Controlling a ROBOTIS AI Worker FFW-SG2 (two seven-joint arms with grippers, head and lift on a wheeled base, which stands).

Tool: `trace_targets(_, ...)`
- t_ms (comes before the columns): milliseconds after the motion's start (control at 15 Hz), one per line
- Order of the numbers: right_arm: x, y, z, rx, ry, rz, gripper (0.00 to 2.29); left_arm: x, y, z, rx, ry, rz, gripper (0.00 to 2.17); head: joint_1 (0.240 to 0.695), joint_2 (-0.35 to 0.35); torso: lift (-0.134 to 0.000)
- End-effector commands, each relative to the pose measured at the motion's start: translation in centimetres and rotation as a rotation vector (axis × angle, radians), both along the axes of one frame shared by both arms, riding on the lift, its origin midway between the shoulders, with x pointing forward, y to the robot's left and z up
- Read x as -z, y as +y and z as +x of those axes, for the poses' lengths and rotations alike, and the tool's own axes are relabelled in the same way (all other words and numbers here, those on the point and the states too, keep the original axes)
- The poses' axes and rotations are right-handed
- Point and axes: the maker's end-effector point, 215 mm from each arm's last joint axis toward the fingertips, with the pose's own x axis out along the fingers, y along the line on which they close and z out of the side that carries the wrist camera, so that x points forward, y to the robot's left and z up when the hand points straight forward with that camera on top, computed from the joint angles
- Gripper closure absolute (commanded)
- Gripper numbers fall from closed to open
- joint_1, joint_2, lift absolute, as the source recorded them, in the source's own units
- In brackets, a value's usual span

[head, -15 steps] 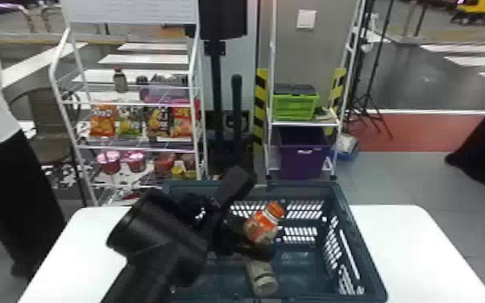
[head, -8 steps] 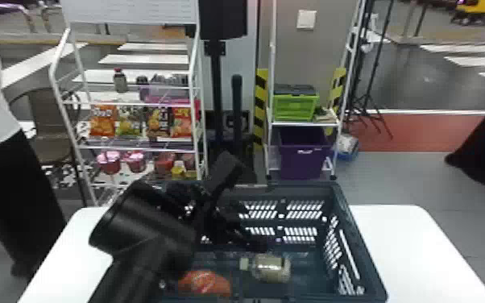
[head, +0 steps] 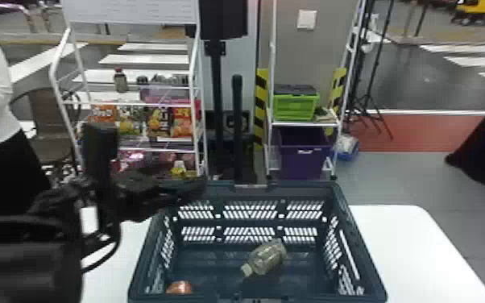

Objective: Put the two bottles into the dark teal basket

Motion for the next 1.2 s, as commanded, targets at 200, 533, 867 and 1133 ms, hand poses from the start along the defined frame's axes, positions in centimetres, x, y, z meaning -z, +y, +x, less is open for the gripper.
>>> trace_targets(200, -4.0, 0.4, -0.1, -0.029, -0.059, -0.019, 0.05, 2.2, 10.6, -9.1, -0.256, 0.035, -0.047, 0.09, 0.499, 0.0, 0.0)
trace_targets(533, -6.2, 0.0, -0.1, -0.052, -0.089, -0.041, 0.05, 7.1, 12.4, -15.7, -0.298, 0.033, 0.029, 0.1, 0.499, 0.0, 0.0)
trace_targets(867, -4.7, 0.5, 0.0, -0.11, -0.02, -0.082, 0.05, 11.2, 13.8, -20.1, -0.319, 0.049, 0.049, 0.1, 0.499, 0.0, 0.0)
trace_targets(1133, -4.6, 0.7, 0.3, -0.126, -0.02, -0.097, 0.05, 10.3, 12.4, -22.4, -0.322, -0.144, 0.082, 0.1, 0.499, 0.0, 0.0)
